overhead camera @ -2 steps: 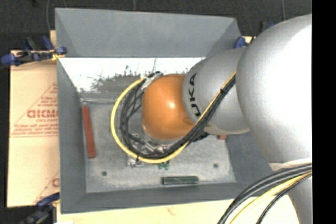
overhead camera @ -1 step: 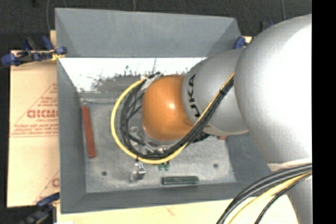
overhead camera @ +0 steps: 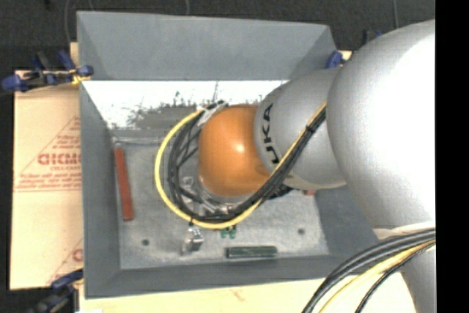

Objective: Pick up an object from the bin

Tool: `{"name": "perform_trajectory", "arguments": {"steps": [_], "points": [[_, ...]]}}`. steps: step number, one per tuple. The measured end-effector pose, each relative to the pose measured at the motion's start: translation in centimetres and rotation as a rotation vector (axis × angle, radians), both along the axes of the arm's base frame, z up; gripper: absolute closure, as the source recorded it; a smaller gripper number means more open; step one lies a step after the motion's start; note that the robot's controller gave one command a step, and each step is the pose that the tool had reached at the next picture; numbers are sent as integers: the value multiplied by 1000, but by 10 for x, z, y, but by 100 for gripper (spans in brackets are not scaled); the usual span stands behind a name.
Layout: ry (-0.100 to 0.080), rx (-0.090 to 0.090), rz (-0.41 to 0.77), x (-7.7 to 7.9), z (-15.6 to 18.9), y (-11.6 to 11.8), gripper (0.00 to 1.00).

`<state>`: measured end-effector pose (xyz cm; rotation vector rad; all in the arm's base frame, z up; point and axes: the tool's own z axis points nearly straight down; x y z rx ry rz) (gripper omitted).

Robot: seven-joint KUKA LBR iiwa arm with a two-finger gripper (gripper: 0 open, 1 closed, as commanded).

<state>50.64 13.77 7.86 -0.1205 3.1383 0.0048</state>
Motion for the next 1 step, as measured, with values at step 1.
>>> {"name": "perform_trajectory", "arguments": {"steps": [1], "points": [[1, -1, 2, 12, 17, -43, 0]]}}
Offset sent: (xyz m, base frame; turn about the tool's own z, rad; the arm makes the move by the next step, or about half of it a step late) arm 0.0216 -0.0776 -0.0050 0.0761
